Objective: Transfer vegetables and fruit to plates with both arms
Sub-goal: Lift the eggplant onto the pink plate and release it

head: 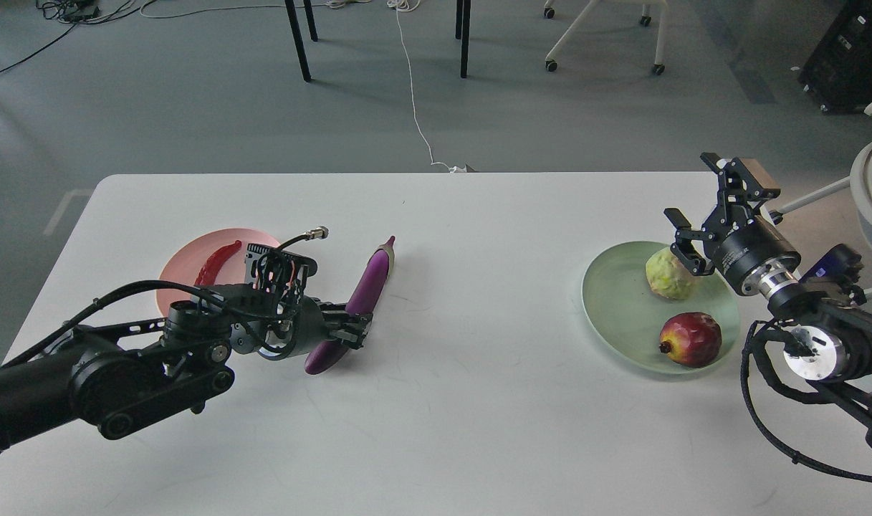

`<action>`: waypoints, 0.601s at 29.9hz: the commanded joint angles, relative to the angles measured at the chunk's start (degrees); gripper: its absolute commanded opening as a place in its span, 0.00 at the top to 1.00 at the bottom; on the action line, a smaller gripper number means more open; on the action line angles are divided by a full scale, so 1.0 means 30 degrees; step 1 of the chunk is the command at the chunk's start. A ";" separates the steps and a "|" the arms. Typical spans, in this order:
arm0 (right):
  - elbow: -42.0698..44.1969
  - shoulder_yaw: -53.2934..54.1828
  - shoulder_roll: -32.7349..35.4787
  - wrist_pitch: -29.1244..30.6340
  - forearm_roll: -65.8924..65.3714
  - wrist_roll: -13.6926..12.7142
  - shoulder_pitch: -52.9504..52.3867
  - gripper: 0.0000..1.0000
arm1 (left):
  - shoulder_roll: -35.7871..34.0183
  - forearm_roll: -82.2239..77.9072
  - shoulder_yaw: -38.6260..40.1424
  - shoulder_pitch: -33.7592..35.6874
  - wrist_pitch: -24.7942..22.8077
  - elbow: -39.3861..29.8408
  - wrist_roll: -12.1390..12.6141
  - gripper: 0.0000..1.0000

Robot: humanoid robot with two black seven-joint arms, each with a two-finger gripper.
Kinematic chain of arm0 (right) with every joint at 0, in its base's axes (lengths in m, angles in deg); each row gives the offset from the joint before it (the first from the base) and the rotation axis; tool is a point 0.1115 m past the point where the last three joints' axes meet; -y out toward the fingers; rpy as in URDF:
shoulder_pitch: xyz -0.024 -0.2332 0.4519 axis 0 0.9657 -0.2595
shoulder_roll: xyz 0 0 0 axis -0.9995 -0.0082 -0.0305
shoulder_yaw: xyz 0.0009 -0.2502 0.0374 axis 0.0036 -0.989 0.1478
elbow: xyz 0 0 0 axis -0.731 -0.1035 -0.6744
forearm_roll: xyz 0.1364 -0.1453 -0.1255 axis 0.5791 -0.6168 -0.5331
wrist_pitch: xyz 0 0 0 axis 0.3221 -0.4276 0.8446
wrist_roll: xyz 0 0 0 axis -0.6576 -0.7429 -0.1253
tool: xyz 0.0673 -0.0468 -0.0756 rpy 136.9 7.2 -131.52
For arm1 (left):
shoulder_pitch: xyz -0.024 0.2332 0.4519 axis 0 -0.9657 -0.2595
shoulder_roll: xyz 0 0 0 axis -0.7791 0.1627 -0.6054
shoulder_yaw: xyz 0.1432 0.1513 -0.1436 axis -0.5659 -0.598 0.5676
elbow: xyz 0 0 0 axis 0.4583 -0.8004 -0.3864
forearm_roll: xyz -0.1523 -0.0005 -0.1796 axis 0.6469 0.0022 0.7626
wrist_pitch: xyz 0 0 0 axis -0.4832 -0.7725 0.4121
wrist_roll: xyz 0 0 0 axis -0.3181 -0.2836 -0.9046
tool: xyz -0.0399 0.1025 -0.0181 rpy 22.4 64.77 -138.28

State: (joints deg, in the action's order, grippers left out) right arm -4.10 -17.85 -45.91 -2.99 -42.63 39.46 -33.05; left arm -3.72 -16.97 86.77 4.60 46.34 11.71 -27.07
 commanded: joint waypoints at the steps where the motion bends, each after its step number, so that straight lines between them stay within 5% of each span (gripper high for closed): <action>1: -0.0031 0.0001 -0.0036 -0.0007 -0.0008 0.0000 0.0020 0.03 | -0.0374 0.0107 0.0431 0.0294 0.0006 -0.0553 -0.0057 0.91; 5: -0.0031 0.0000 -0.0035 -0.0007 -0.0212 0.0000 0.0020 0.03 | -0.2216 0.0019 0.0932 0.1462 -0.0228 -0.0877 -0.0612 0.91; 11: -0.0031 0.0001 -0.0094 -0.0007 -0.0330 0.0000 0.0020 0.03 | -0.5789 0.0019 0.0814 0.1790 -0.0989 -0.0555 -0.2545 0.90; 18: -0.0031 0.0001 -0.0094 -0.0007 -0.0389 0.0000 0.0020 0.03 | -0.6909 0.0195 0.0990 0.0501 -0.0844 -0.0409 -0.3133 0.77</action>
State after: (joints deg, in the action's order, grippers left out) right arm -4.20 -17.86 -46.20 -3.02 -43.64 39.46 -32.99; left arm -23.75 -16.51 89.27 7.66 43.60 10.44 -36.24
